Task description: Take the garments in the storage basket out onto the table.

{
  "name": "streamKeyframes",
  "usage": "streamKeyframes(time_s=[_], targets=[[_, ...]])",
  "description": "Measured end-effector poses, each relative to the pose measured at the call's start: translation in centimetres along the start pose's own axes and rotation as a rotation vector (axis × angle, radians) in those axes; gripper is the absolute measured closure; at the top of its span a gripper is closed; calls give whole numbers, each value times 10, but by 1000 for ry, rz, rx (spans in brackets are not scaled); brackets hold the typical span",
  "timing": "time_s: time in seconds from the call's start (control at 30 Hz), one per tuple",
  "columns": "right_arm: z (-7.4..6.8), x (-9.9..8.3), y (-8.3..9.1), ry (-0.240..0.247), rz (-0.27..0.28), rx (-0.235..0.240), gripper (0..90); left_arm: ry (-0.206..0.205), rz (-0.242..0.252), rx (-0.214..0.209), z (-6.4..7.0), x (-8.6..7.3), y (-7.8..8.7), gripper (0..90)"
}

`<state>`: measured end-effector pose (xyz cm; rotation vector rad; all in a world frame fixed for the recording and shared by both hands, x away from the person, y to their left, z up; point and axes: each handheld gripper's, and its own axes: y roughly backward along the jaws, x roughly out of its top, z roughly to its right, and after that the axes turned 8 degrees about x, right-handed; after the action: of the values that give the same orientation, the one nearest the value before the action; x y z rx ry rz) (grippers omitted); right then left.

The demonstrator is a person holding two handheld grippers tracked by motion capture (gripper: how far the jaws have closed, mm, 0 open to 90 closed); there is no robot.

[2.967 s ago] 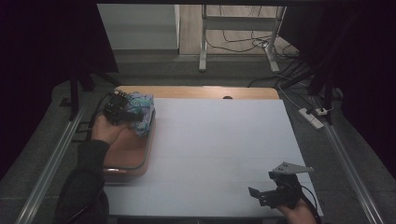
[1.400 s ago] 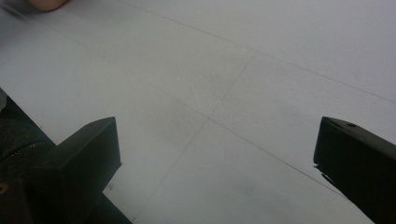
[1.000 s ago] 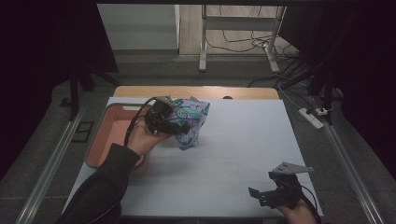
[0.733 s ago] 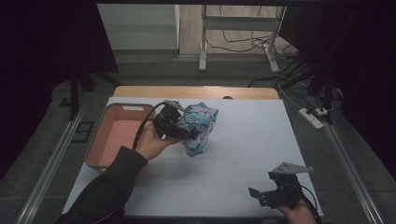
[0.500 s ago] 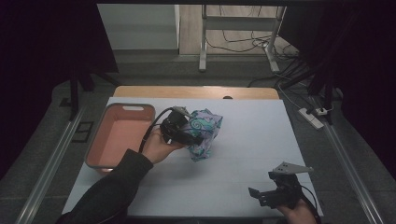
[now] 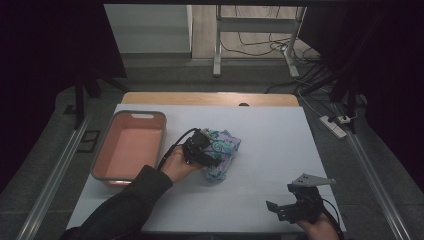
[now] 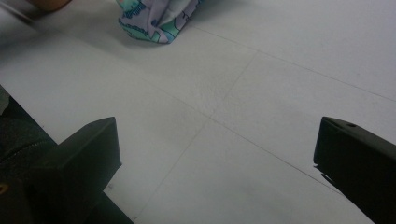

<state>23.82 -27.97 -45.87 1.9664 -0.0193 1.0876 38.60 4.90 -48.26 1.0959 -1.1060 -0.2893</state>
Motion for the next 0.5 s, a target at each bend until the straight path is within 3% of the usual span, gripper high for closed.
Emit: streamKeyframes(time_s=[0.17,0.5], targets=[[0,0,0,-1,0,2,8,2,-23,-3,1,-3,-11,350],[0,0,0,-1,-1,2,8,-3,-19,-16,4,-9,-29,174]])
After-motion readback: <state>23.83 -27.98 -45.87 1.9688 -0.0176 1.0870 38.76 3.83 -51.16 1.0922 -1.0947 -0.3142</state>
